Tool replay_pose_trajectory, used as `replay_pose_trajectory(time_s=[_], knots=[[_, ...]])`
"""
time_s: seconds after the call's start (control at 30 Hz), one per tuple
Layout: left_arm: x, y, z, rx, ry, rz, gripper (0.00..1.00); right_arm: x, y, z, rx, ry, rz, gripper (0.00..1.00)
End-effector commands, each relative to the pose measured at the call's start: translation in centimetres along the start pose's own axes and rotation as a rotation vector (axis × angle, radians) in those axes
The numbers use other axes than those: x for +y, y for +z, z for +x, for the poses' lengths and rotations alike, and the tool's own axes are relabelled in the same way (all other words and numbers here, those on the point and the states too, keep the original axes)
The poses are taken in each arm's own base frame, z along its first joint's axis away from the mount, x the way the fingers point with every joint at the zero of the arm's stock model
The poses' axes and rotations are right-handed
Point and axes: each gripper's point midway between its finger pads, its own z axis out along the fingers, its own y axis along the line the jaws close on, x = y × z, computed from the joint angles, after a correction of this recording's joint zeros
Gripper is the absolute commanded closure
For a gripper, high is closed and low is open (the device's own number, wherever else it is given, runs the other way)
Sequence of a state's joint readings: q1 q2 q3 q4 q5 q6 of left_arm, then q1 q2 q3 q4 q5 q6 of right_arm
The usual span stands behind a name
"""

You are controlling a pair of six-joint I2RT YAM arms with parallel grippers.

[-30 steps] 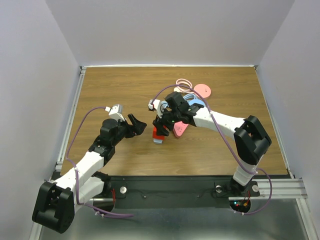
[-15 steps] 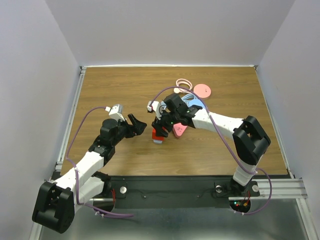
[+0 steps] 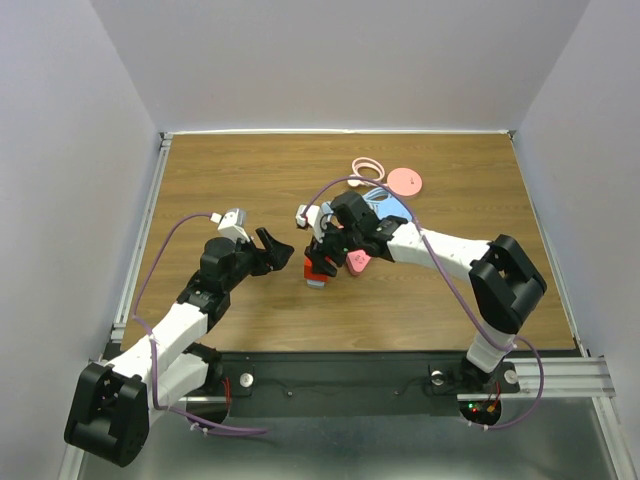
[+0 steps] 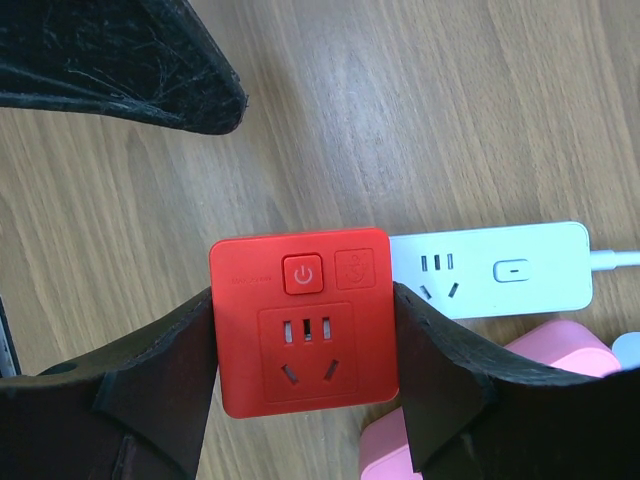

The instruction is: Insert the plug

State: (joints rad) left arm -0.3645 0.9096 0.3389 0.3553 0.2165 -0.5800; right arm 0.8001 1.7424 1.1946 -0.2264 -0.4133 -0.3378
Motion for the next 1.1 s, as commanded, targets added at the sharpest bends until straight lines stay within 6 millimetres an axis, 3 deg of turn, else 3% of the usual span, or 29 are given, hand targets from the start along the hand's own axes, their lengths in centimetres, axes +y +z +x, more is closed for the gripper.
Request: replay_pose_trajectory(time_s=[0.0,0.43,0.87,1.07], knots=[[-1.7,0.0,-2.1,-0.06,0.023,0.057,0.14,0.8,0.6,3.4,0.099,0.023,0.003,1.0],[-1.8,-0.2,-2.3,-0.069,0.025,0.063,0.14,2.5,1.3,6.5,0.176,0.038,0.008,1.0],[-1.9,-0.4,-2.2,-0.068,0.027,0.067,0.14,2.4,0.4,10.3,0.25,0.081,0.082,1.0],[-1.8,-0.4,-2.2,-0.068,0.027,0.067,0.14,2.2,1.2,10.1,0.249,0.081,0.072,0.99]])
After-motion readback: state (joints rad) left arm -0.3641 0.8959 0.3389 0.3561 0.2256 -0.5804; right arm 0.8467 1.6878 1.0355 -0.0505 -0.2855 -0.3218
